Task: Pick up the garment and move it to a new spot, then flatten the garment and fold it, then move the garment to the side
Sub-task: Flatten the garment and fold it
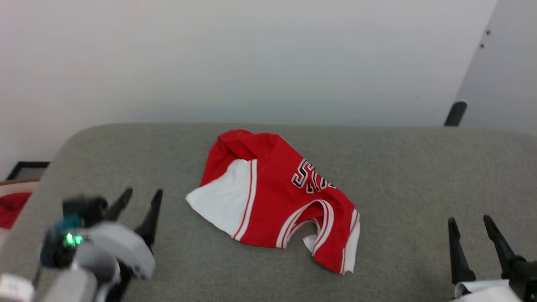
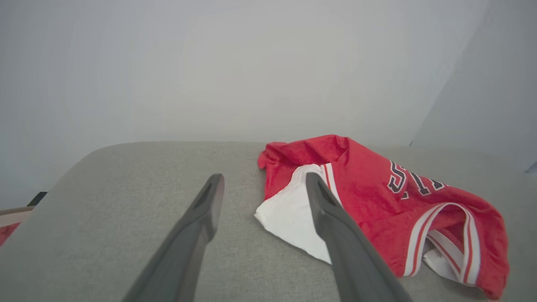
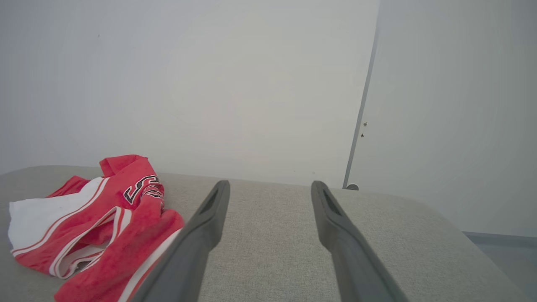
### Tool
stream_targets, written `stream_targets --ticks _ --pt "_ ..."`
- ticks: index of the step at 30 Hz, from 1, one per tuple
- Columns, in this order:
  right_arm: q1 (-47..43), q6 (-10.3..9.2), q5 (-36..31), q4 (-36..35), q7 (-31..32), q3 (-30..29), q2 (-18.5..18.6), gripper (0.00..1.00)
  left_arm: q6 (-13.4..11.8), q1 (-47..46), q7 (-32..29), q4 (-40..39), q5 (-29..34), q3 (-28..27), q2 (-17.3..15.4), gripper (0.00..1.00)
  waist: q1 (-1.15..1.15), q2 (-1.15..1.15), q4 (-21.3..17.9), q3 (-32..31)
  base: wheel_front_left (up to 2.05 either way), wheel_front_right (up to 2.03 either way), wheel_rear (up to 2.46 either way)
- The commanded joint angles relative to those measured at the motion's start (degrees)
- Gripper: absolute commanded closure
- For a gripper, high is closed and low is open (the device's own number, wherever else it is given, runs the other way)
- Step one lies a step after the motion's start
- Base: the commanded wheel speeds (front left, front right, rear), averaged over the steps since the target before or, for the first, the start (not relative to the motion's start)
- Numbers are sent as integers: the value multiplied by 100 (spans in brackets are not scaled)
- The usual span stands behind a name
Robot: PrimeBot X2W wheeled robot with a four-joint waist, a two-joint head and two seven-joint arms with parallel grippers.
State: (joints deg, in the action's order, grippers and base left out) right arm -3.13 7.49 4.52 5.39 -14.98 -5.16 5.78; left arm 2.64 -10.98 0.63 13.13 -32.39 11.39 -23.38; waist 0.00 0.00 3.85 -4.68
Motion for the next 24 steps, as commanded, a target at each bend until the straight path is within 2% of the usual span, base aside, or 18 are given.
stream_targets --ticks 1,4,12,20,24 --pt "147 0 28 12 -29 85 39 0 69 -311 -337 102 -137 5 -84 0 0 0 -262 281 0 0 0" --pt "309 0 53 3 -29 184 34 0 186 -783 -874 304 -392 -19 -200 0 0 0 -459 545 0 0 0" --pt "852 0 134 -101 -27 307 -17 0 279 -1887 -2239 944 -717 42 -613 0 0 0 -943 1479 0 0 0" --pt "1131 0 169 -127 -19 297 -77 0 152 -2466 -3224 1686 -699 279 -771 0 0 0 -1190 1924 0 0 0" --pt "1180 0 169 -126 -19 289 -95 0 127 -2599 -3462 1863 -645 379 -794 0 0 0 -1211 1984 0 0 0"
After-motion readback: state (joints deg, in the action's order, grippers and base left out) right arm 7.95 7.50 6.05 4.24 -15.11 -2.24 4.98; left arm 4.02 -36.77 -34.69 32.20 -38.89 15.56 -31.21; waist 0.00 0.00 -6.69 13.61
